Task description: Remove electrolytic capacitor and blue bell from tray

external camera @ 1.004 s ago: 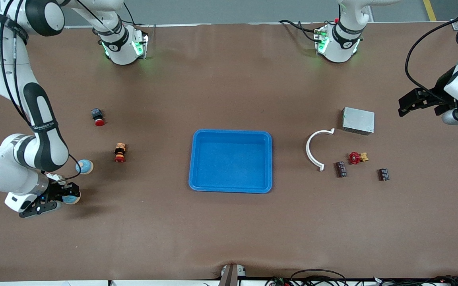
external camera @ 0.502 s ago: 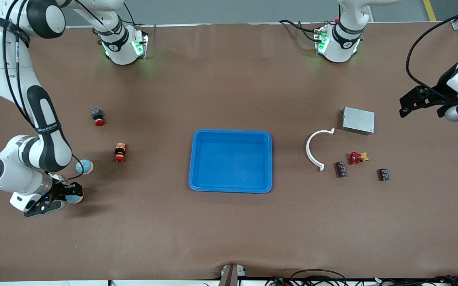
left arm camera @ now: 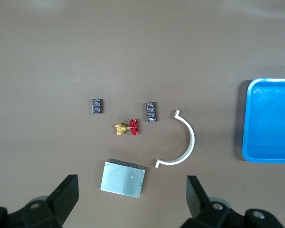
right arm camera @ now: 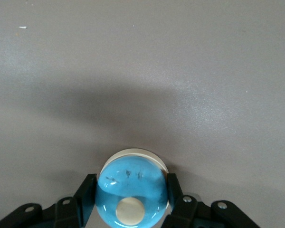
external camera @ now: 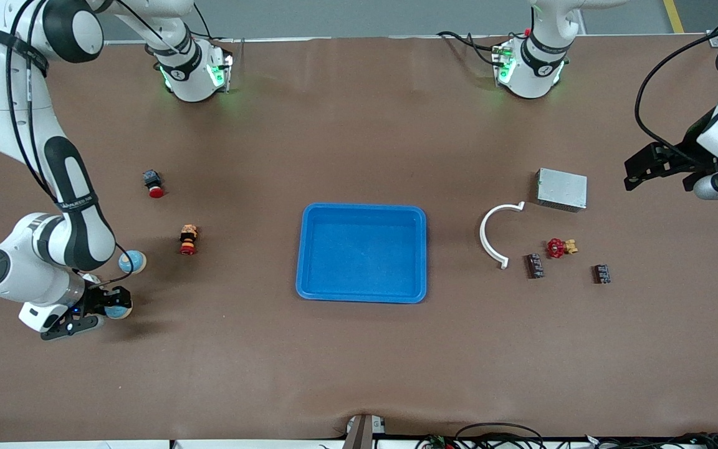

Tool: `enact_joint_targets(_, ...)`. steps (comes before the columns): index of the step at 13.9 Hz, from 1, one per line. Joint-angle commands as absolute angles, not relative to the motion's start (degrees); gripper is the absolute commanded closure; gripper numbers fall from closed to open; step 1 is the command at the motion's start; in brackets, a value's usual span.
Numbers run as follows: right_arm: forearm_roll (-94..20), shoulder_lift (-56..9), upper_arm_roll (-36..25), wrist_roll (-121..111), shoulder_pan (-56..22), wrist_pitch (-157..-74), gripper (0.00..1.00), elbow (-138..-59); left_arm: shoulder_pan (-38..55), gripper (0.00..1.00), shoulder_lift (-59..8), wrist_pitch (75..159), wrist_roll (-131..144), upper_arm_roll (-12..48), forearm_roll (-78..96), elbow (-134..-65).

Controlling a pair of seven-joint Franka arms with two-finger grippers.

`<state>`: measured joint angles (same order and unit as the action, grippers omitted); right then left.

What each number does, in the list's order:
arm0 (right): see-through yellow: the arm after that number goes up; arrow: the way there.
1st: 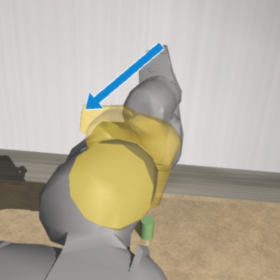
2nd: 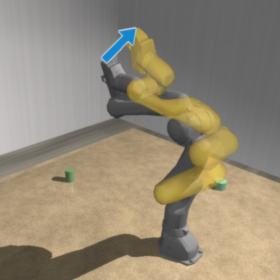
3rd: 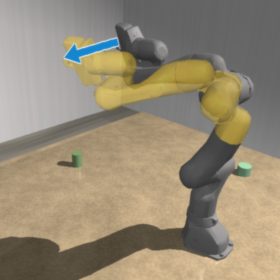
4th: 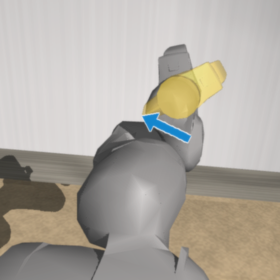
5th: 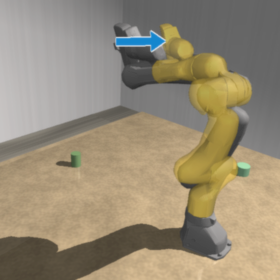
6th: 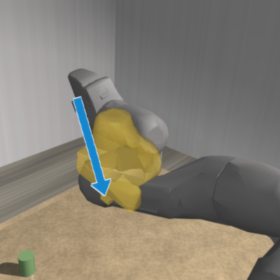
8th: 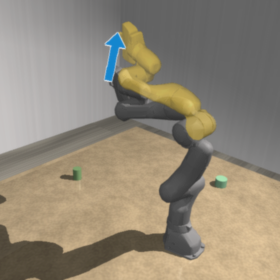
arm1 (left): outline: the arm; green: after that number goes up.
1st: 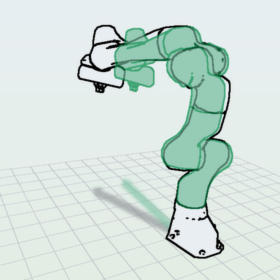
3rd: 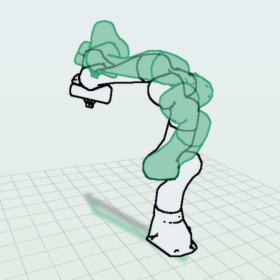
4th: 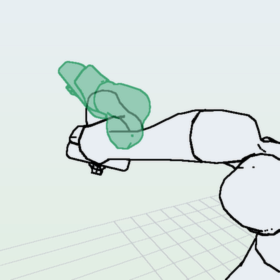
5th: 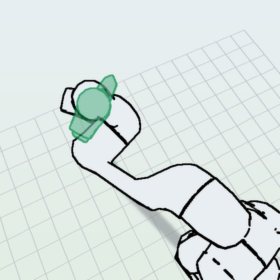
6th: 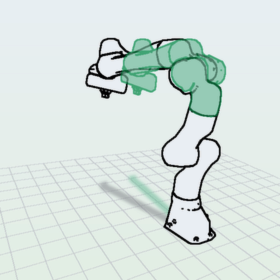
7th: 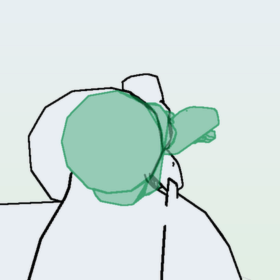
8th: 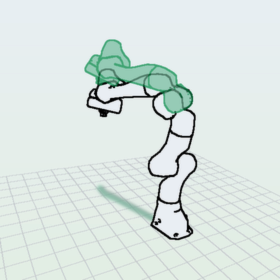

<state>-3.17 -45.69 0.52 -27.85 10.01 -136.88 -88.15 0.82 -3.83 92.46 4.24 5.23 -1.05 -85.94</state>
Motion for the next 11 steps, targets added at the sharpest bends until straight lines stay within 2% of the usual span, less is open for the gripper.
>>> enact_joint_targets(1,-3.34,-47.02,1.50,-29.00,11.43,-137.11,1.00,-87.54,0.79,0.00,-4.31,92.29,3.08,5.19,-0.88,-84.64)
enact_joint_targets(7,-3.51,-47.37,1.58,-28.39,11.43,-137.90,1.00,-87.45,0.88,0.00,-4.48,92.64,3.16,5.19,-0.88,-84.02)
enact_joint_targets(8,-3.60,-47.37,1.58,-28.30,11.43,-137.99,0.83,-87.45,0.88,0.00,-4.66,92.64,3.16,5.19,-0.79,-84.02)
enact_joint_targets(9,-3.78,-47.37,1.58,-28.13,11.43,-138.42,0.01,-87.45,0.88,0.00,-4.75,92.64,3.34,5.19,-0.70,-84.02)
enact_joint_targets(11,-4.04,-47.29,1.58,-28.04,11.43,-139.04,0.00,-87.45,0.79,0.00,-4.83,92.64,3.87,5.19,-0.79,-84.02)
